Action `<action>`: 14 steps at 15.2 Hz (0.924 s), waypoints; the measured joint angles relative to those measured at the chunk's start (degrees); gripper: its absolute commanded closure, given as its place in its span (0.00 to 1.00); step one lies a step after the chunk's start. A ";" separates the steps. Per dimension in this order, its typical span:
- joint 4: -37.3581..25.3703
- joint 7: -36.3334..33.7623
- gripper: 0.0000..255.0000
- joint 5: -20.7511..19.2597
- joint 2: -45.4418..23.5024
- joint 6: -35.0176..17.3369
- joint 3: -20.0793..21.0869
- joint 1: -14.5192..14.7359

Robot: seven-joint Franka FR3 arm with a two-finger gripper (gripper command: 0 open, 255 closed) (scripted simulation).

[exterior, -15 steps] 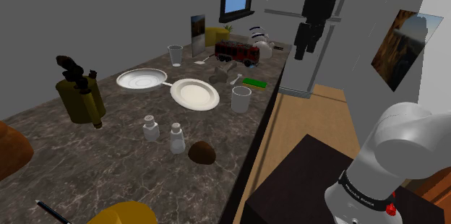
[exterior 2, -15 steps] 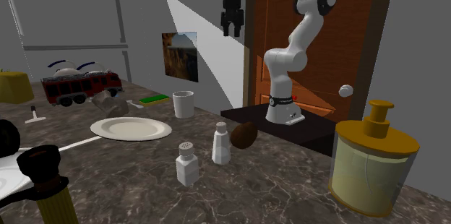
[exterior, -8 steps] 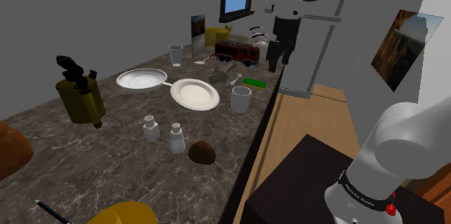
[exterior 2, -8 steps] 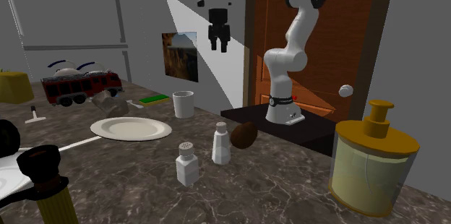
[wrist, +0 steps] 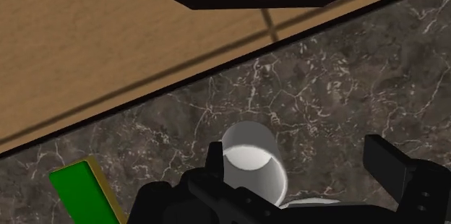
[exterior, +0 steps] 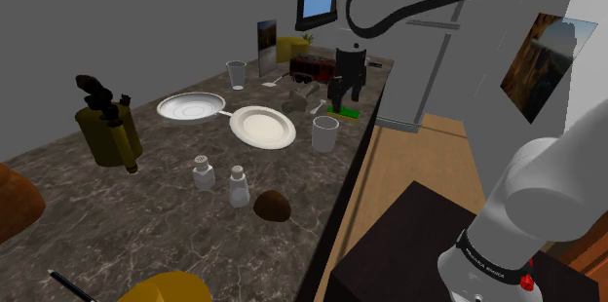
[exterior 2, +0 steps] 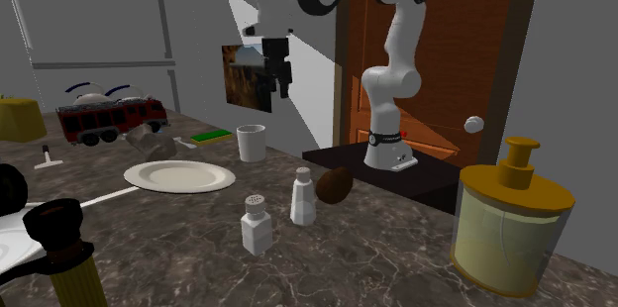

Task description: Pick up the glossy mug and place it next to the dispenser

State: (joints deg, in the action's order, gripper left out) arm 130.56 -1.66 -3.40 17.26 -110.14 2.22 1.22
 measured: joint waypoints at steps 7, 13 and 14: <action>-7.02 -2.39 0.00 -1.34 -15.73 -7.42 0.87 0.18; -7.48 -2.99 0.00 -2.02 -20.88 -11.77 0.79 0.10; -7.16 -3.09 0.00 -2.10 -21.31 -12.52 0.79 0.11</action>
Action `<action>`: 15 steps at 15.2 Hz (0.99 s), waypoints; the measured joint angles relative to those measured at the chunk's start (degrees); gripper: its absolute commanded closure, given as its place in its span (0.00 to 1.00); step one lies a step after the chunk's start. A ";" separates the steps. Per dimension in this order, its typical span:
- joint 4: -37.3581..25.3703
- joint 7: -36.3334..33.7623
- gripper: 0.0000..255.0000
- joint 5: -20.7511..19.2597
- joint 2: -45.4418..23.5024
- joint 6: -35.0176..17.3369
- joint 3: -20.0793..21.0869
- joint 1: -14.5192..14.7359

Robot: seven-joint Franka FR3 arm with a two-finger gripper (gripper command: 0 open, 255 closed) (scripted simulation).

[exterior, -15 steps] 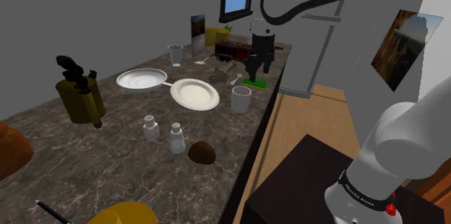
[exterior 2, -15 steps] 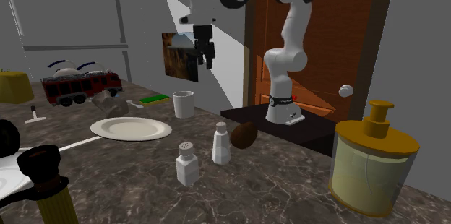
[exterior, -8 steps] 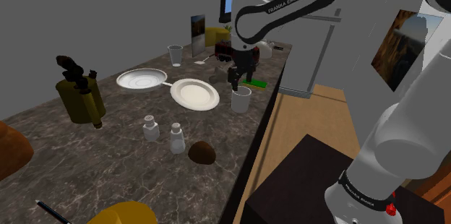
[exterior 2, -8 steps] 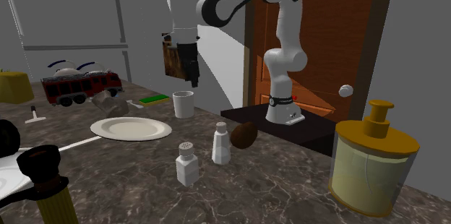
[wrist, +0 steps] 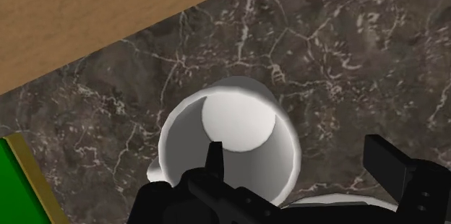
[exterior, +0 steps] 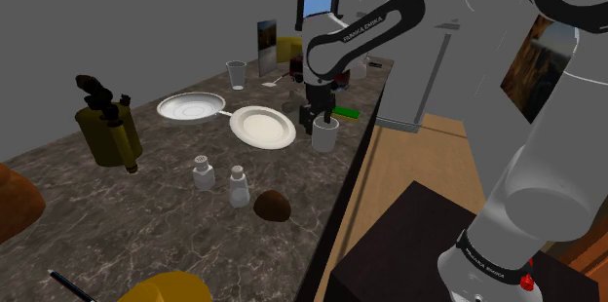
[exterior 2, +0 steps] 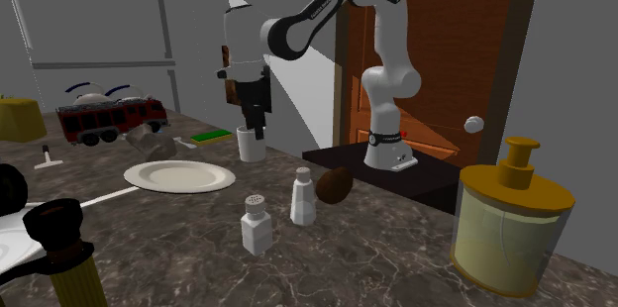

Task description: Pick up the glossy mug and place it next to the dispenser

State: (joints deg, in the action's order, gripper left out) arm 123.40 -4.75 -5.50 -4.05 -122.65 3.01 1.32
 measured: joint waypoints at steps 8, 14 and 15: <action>1.10 -0.09 0.00 -0.19 -0.83 -1.95 -0.09 -0.08; 1.11 -0.09 1.00 -0.18 -0.84 -1.95 -0.09 -0.07; 1.11 -0.09 1.00 -0.18 -0.84 -1.95 -0.09 -0.08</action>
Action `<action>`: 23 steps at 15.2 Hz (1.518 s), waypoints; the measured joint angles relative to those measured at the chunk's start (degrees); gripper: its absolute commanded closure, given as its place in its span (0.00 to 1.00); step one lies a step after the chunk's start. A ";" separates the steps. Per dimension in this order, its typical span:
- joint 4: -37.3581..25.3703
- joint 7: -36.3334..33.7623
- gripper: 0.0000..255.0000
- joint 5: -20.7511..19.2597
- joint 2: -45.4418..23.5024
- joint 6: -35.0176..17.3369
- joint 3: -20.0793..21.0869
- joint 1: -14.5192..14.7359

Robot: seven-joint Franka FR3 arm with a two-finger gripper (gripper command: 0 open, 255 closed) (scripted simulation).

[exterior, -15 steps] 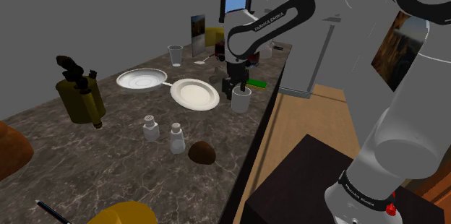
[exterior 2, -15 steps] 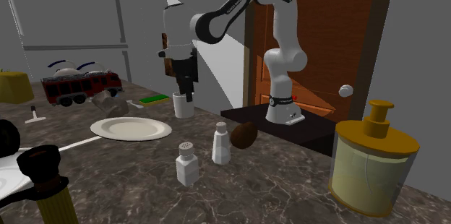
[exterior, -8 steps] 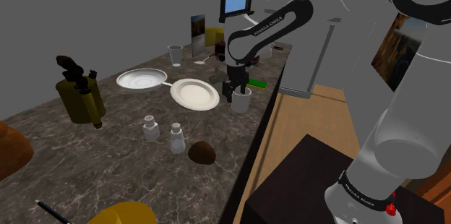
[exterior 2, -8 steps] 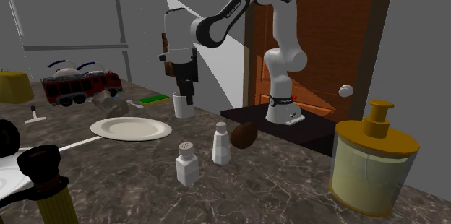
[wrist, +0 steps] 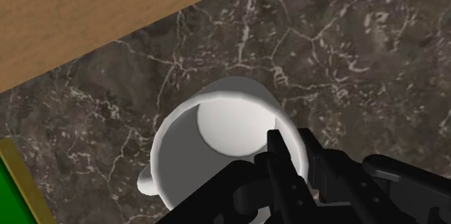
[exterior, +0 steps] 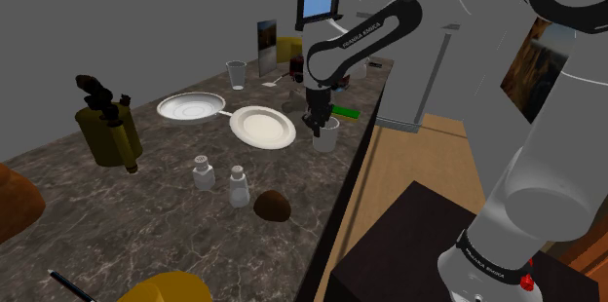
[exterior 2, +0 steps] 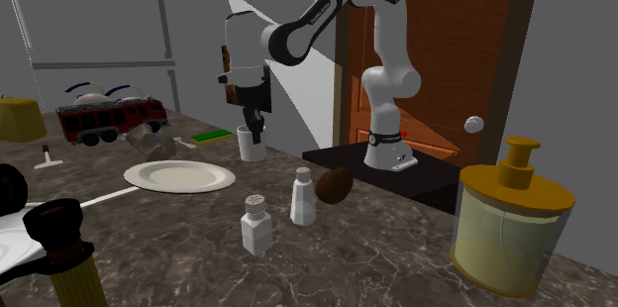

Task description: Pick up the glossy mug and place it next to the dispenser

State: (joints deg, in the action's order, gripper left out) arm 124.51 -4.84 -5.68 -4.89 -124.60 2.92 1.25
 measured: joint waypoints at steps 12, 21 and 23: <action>-2.18 0.66 1.00 0.46 2.82 4.93 0.02 -0.03; -6.46 1.27 1.00 0.92 5.36 11.73 0.09 0.03; -7.24 1.35 1.00 1.00 6.01 13.16 0.12 0.07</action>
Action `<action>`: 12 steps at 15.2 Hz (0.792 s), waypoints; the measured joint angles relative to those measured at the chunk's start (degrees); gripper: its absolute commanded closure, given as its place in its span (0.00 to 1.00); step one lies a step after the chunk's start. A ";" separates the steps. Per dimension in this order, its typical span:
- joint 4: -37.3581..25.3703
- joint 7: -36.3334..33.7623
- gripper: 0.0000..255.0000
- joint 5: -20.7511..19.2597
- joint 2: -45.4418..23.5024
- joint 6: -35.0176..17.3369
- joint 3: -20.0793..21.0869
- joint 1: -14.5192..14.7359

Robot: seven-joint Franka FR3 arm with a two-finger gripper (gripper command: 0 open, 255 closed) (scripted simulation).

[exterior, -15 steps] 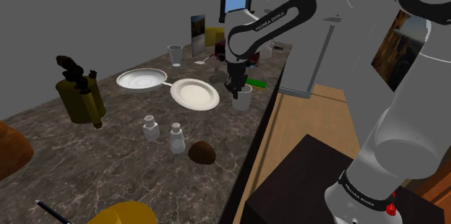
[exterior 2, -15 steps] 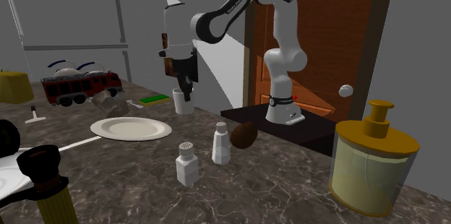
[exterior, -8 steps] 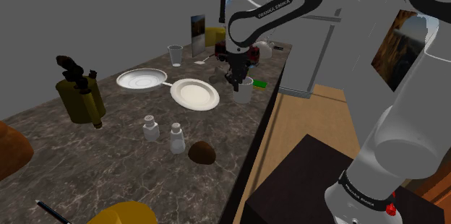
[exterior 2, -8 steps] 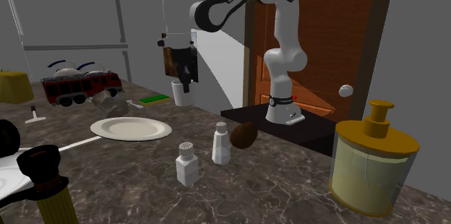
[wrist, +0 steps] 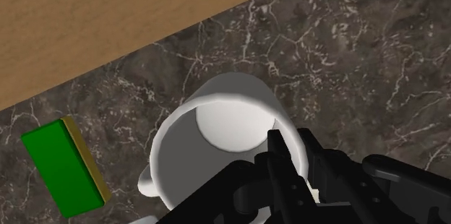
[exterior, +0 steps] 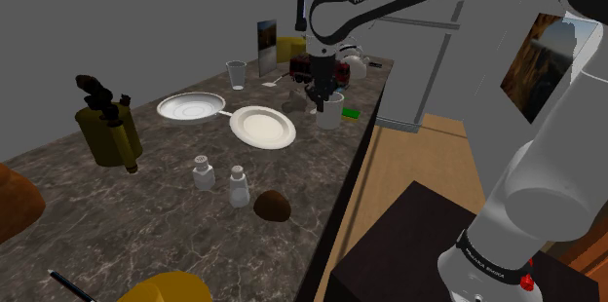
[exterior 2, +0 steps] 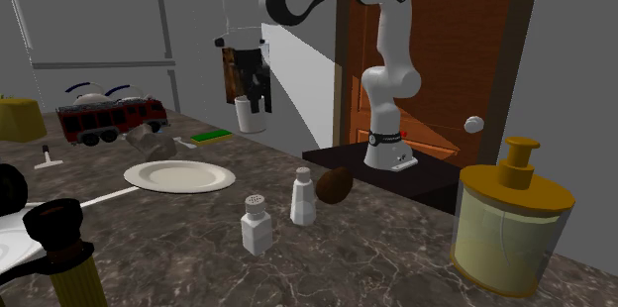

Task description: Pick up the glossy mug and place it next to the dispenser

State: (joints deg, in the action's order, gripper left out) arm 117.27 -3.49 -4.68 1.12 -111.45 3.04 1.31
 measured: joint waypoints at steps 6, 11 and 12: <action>-3.65 0.45 1.00 0.18 0.99 4.62 -0.02 -0.02; -6.65 0.67 1.00 0.30 1.62 8.23 0.02 0.02; -7.25 0.68 1.00 0.32 1.75 8.98 0.05 0.05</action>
State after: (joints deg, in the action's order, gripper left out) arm 110.02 -2.81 -4.36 2.87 -102.47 3.10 1.36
